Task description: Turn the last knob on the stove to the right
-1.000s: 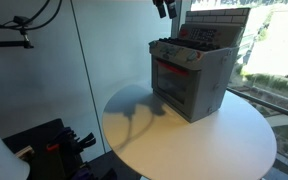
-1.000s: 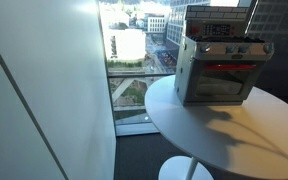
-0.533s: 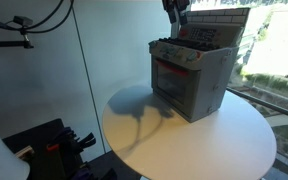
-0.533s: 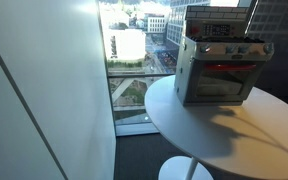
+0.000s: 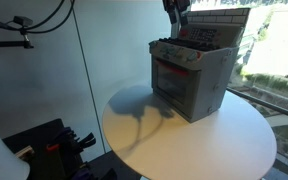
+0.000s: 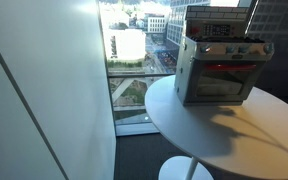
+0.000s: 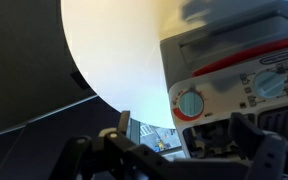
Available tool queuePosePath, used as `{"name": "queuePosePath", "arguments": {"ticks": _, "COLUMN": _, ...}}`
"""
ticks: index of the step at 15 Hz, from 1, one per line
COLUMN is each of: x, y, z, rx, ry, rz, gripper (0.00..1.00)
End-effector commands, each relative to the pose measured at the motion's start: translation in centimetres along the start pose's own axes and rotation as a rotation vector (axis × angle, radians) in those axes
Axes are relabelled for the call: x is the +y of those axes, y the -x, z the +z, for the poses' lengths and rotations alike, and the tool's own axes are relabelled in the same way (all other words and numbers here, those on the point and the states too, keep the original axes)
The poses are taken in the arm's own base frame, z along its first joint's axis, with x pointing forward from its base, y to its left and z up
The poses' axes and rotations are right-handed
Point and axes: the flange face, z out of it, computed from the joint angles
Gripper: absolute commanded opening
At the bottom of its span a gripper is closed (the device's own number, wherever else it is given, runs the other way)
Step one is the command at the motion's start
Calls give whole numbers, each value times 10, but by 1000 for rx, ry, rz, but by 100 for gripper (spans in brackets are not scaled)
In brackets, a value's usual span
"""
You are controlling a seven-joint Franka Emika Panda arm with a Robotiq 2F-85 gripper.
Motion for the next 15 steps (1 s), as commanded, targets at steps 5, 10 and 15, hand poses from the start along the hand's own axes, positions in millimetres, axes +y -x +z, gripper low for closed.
{"name": "queuePosePath", "arguments": {"ticks": 5, "x": 6, "y": -19, "z": 31, "rx": -11, "ry": -5, "rz": 22, "gripper": 100}}
{"name": "queuePosePath", "arguments": {"ticks": 10, "x": 3, "y": -31, "z": 68, "rx": -24, "ry": -30, "rz": 19, "gripper": 100}}
{"name": "queuePosePath", "arguments": {"ticks": 15, "x": -7, "y": -41, "z": 92, "rx": -28, "ry": -76, "rz": -8, "gripper": 100}}
